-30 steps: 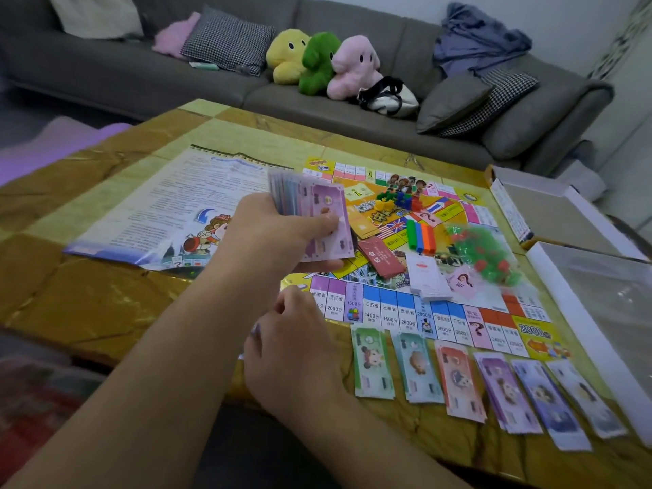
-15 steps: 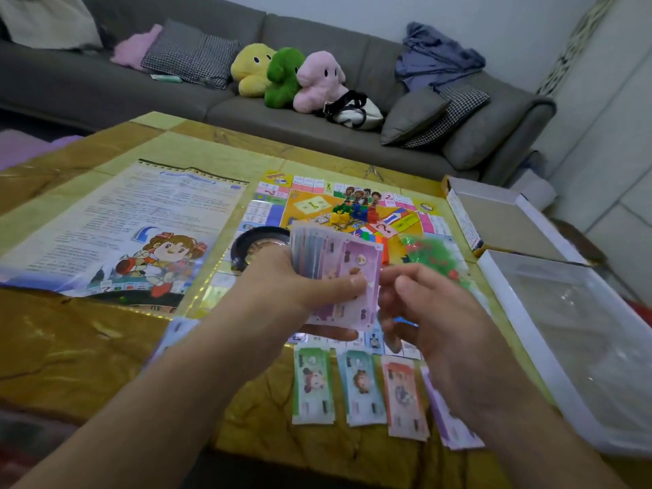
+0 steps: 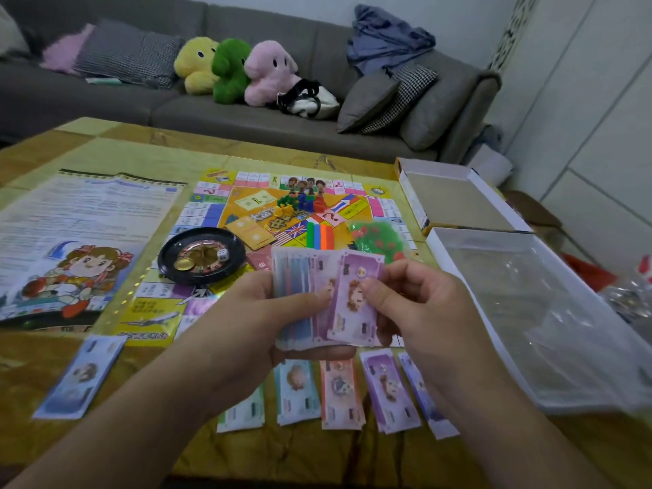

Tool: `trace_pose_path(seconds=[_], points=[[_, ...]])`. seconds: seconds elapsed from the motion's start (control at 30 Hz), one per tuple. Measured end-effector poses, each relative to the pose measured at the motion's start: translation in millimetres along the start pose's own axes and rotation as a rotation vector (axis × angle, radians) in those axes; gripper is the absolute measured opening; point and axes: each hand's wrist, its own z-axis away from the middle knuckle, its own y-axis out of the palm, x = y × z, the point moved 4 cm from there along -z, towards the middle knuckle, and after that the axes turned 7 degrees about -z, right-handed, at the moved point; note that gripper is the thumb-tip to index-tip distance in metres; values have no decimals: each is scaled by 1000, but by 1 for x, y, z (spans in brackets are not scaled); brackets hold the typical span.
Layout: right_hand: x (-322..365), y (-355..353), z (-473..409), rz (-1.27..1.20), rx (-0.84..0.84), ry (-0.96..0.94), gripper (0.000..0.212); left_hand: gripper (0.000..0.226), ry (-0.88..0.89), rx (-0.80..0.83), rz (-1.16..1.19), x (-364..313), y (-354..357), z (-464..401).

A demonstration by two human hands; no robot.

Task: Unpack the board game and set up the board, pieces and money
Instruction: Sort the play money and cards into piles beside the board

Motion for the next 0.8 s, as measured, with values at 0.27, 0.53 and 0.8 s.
trace_pose_path(seconds=[0.27,0.53,0.8], points=[[0,0,5,108,44,-37,5,22,90,-88,-107,4,4,0],[-3,4,3,10,50,93,9,24,81,-112,-70,3,0,3],[-7,-1,2,-8,29,127,12,29,55,-173,-113,3,-4,1]])
